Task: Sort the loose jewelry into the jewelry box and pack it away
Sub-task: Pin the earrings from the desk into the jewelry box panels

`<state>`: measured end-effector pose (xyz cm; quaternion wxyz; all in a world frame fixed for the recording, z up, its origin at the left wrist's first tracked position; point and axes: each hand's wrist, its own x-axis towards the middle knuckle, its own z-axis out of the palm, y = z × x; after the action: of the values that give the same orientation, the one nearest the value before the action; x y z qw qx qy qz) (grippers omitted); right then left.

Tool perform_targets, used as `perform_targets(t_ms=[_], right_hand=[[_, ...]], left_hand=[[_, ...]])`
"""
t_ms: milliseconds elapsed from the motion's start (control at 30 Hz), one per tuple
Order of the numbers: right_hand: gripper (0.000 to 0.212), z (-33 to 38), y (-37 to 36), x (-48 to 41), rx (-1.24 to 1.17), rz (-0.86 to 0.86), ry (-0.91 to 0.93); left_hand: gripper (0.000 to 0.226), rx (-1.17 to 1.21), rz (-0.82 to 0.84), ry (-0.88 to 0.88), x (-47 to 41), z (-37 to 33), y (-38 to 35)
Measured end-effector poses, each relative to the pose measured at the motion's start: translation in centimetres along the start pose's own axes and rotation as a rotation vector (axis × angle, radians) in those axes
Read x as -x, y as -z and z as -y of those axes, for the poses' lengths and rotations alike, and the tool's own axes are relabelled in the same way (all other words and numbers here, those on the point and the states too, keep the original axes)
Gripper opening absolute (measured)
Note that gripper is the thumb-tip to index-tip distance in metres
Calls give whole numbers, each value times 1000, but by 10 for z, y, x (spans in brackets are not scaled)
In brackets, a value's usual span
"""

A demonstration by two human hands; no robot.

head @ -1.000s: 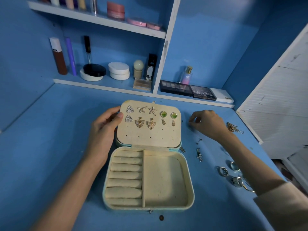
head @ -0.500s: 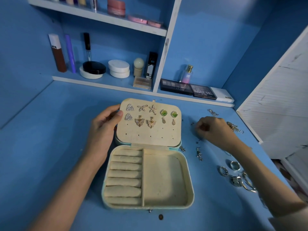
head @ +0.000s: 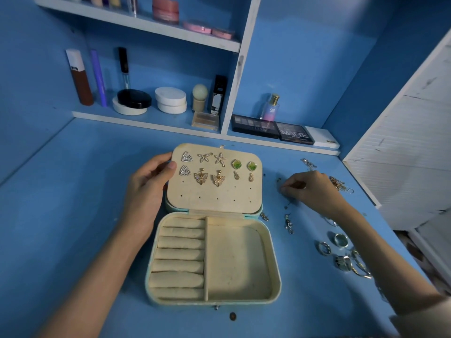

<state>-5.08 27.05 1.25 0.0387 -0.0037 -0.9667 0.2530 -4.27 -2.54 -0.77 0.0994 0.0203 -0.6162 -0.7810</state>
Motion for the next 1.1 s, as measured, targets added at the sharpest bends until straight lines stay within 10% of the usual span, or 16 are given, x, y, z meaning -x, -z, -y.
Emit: perform_targets(t_ms=[500, 700, 867, 1000, 1100], right_hand=[[9, 5, -2, 1, 54, 13, 50], [17, 46, 5, 1, -307, -198, 189], [13, 82, 10, 4, -409, -46, 298], [13, 84, 13, 10, -342, -48, 312], [8, 82, 15, 16, -352, -50, 313]], left_hand=[[24, -14, -4, 27, 3, -4, 0], [25, 7, 11, 9, 3, -6, 1], [27, -38, 19, 1, 6, -8, 2], [23, -303, -153, -268, 26, -26, 0], [17, -4, -54, -148, 65, -47, -28]])
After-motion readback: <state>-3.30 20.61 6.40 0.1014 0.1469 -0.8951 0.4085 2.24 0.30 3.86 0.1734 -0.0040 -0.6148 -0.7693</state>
